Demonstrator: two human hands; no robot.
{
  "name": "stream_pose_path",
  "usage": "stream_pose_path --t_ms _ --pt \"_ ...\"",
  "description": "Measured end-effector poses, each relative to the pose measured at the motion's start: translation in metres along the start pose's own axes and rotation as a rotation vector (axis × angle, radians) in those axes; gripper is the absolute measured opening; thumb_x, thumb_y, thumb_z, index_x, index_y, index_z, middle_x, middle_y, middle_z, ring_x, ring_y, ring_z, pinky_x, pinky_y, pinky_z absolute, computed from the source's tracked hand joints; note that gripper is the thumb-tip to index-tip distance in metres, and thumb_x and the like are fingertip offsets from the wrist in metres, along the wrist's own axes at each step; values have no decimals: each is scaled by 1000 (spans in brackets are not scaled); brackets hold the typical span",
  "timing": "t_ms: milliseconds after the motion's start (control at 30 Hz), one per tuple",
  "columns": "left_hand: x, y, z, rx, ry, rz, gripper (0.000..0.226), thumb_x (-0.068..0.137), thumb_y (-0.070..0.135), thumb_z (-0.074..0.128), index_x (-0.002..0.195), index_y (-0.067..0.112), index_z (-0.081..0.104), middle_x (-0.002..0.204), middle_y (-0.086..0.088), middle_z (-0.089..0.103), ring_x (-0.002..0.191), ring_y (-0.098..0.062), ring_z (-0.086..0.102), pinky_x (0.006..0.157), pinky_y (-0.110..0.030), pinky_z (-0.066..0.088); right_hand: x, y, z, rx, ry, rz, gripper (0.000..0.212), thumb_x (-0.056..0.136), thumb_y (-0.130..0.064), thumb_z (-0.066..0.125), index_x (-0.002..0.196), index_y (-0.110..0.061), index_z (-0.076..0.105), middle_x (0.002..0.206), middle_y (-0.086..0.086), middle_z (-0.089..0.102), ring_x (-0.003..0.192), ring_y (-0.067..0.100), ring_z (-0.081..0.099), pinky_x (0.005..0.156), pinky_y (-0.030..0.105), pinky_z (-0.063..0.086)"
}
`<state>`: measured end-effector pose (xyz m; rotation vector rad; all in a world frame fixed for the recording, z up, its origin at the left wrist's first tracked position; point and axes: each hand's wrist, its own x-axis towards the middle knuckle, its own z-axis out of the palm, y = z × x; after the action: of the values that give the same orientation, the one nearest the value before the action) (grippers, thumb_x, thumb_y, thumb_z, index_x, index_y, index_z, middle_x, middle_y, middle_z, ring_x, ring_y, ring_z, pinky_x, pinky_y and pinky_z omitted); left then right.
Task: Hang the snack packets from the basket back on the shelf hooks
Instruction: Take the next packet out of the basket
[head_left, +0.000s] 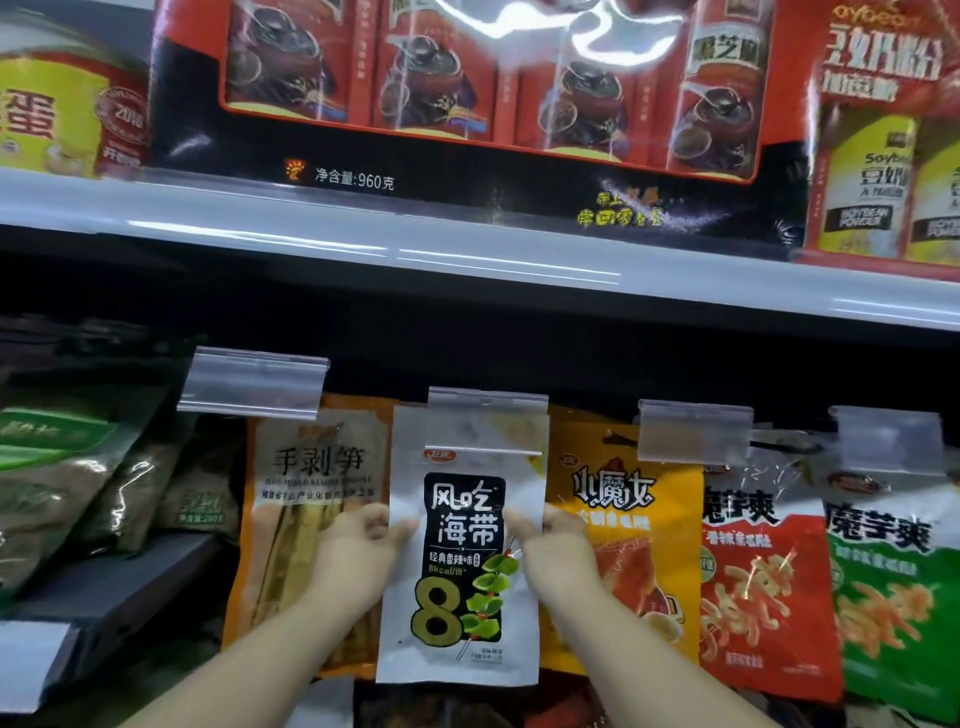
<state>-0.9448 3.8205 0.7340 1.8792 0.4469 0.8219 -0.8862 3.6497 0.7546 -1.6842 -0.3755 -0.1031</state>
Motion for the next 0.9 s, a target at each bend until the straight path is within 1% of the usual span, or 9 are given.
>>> stream_pose_path --t_ms 133,267,333,367,433,600,733,833,900 --pt "7 -3 1 -12 -12 -10 32 88 35 66 67 13 55 60 1 56 58 -20 48 58 -28 35 6 0 3 -17 13 1 22 93 -23 60 74 -12 59 69 0 57 69 20 52 61 28 37" --pt "3 -1 0 6 -19 -8 30 89 38 63 79 9 62 78 -8 69 77 -31 64 70 -37 51 11 4 9 -42 48 34 24 92 -26 61 90 -3 61 86 11 59 74 21 52 58 26 36" --pt "-2 -3 -1 17 -13 19 25 90 38 62 80 15 62 89 -7 69 86 -30 65 74 -36 51 9 8 14 -42 70 53 34 92 -32 61 107 -1 61 97 11 60 82 23 55 58 26 41" --pt "-6 -3 -3 12 -19 29 18 90 36 61 88 19 63 96 -6 68 91 -27 63 75 -32 48 8 11 15 -46 77 59 38 91 -35 61 113 -3 61 101 11 63 84 25 57 60 27 45" --pt "-13 -6 -9 6 -22 58 32 91 33 62 113 10 64 106 -6 66 99 -23 60 79 -27 44 0 12 15 -107 97 46 32 92 -36 60 106 -7 64 99 11 67 79 22 59 66 27 46" --pt "-28 -9 -24 39 -25 108 37 90 25 63 120 4 61 104 -9 67 93 -20 60 83 -31 49 -31 3 9 -238 167 24 46 91 -38 60 123 -6 59 119 9 65 107 28 60 83 31 46" --pt "-44 -11 -32 66 -39 127 43 89 18 65 130 9 54 116 -8 66 100 -24 62 88 -37 52 -59 1 -1 -271 207 -1 32 89 -25 65 114 -7 55 96 1 57 87 17 54 58 19 38" --pt "-61 -15 -35 101 -12 187 44 90 17 64 132 13 51 110 1 60 94 -21 59 80 -28 46 -80 6 -5 -288 245 -17 35 90 -21 65 120 -8 52 108 3 57 98 19 55 77 22 43" --pt "-71 -19 -36 138 1 228 44 90 21 64 131 17 50 105 4 59 88 -18 56 78 -31 49 -93 10 -8 -297 246 -10 34 90 -21 64 120 -10 52 111 2 56 102 20 56 81 26 43"
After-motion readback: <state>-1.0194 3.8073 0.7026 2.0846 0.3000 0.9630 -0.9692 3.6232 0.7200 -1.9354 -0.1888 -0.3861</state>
